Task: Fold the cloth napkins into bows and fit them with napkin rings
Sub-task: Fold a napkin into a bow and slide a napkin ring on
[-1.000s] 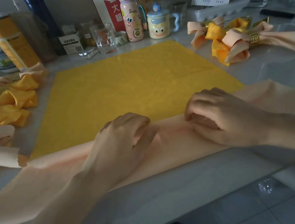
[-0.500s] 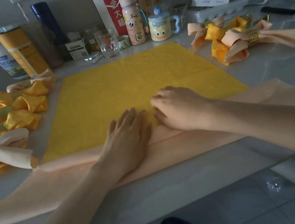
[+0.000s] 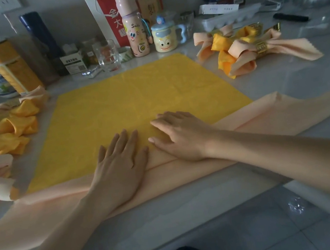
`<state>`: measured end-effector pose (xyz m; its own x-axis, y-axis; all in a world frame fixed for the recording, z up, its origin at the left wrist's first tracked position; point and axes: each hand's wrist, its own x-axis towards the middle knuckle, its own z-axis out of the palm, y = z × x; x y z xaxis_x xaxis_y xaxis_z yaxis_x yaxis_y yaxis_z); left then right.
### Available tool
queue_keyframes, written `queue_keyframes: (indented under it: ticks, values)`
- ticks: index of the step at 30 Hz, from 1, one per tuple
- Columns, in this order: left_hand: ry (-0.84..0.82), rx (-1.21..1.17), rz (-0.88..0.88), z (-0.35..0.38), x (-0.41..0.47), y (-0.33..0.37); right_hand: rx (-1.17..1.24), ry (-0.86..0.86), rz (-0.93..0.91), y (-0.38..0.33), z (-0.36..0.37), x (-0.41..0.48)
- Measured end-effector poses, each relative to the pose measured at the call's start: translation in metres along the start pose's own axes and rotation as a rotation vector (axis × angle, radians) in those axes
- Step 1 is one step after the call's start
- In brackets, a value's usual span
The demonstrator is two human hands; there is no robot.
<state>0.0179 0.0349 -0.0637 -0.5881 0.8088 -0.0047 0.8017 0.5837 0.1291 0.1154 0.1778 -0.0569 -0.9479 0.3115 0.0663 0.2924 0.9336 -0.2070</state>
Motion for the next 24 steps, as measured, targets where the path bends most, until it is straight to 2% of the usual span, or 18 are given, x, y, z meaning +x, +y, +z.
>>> queue_keyframes:
  ticks: [6, 10, 13, 16, 20, 24]
  values:
    - [0.031, -0.005, 0.029, 0.003, 0.002, -0.004, -0.032, -0.132, 0.064, 0.036, -0.013, -0.026]
    - [0.158, -0.198, 0.138, 0.004, -0.001, -0.011, -0.032, -0.176, 0.086, 0.046, -0.017, -0.033]
    - [0.298, -0.317, 0.285, 0.003, -0.002, -0.014, 0.03, -0.045, 0.055, 0.044, -0.016, -0.032]
    - [0.356, -0.229, 0.432, 0.001, -0.003, -0.011, 0.143, 0.119, -0.102, 0.036, -0.016, -0.033]
    - [0.439, -0.235, 0.545, 0.002, -0.003, -0.006, 0.183, 0.153, -0.253, 0.018, -0.012, -0.037]
    - [0.554, -0.278, 0.528, 0.0, -0.003, -0.011, 0.204, 0.172, -0.301, 0.013, -0.004, -0.041]
